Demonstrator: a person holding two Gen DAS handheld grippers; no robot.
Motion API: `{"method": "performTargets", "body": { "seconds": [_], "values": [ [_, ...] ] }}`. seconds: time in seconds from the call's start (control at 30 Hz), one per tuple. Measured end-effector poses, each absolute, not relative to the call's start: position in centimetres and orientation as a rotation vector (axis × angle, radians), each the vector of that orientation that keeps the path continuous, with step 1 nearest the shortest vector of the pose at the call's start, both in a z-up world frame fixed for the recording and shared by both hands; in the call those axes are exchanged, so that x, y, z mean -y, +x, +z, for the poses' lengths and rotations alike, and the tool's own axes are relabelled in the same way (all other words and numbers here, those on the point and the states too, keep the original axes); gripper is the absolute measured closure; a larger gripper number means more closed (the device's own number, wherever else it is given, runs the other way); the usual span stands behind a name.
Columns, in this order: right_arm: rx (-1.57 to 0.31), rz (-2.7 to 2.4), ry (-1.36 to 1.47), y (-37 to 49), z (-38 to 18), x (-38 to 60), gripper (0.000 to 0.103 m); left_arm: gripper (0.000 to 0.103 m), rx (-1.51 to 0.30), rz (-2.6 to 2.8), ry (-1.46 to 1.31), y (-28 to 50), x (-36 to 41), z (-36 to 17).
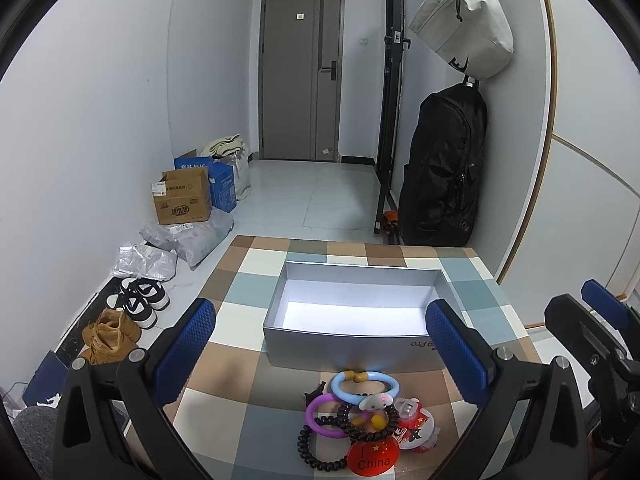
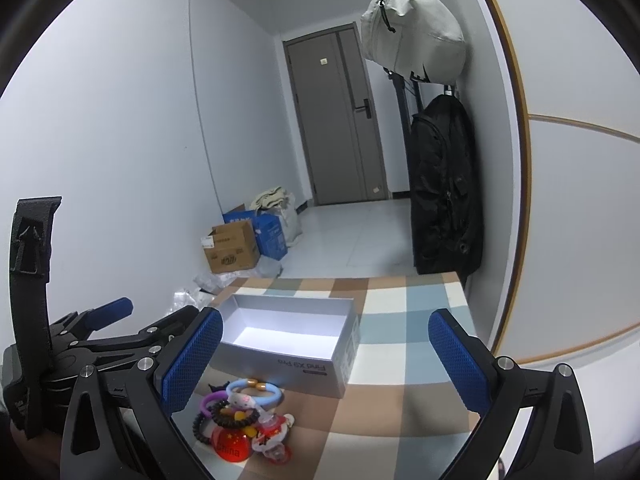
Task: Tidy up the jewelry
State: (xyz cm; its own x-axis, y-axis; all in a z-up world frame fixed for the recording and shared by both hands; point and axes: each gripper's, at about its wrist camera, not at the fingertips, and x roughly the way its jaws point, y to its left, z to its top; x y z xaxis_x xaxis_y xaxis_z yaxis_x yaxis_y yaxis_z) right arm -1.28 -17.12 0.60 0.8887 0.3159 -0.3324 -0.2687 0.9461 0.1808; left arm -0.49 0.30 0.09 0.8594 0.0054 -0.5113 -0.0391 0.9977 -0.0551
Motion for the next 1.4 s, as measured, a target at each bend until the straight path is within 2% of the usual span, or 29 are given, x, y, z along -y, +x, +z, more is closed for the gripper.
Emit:
{"method": "performTargets", "body": {
  "seconds": [1.4],
  "values": [
    [-0.400, 0.312, 0.121, -1.23, 0.28, 16.67, 0.000, 0.001, -0.563, -0.051, -0.095, -0.96, -0.84, -0.07]
  ]
}}
